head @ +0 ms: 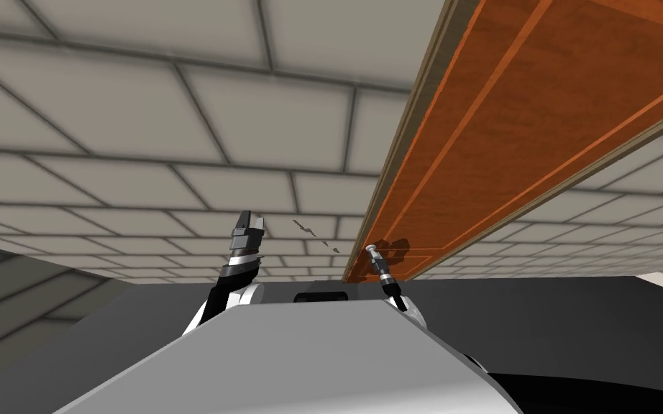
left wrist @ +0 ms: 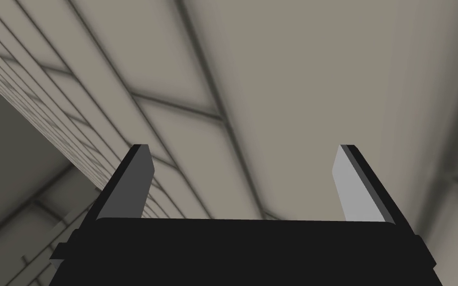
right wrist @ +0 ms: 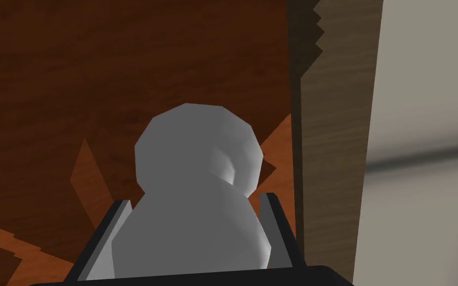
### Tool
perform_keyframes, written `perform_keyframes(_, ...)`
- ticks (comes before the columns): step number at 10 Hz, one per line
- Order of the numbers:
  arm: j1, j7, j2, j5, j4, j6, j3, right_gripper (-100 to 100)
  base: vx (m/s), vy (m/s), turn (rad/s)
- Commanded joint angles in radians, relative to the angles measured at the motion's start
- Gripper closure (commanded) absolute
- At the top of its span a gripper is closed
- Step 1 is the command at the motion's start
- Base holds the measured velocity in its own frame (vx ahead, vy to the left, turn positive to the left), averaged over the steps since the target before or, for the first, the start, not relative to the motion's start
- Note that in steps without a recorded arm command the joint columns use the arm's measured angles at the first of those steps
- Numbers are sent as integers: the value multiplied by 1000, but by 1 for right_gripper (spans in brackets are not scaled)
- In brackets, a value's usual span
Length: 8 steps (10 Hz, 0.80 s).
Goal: Pull the door open
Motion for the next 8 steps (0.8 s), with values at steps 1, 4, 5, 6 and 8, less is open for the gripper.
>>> perform_keyframes(1, -1, -33, 3, -11, 1, 0, 4, 100, -52, -21, 47)
perform_keyframes(4, -5, -113, 5, -40, 2, 5, 10, 100, -58, -33, 94)
perform_keyframes(5, -6, -139, 6, -50, 3, 6, 13, 100, -57, -32, 96)
perform_keyframes(6, -8, -167, 6, -60, 3, 8, 15, 100, -65, -38, 87)
perform_keyframes(8, -9, -202, 7, -72, 3, 10, 18, 100, -57, -30, 73)
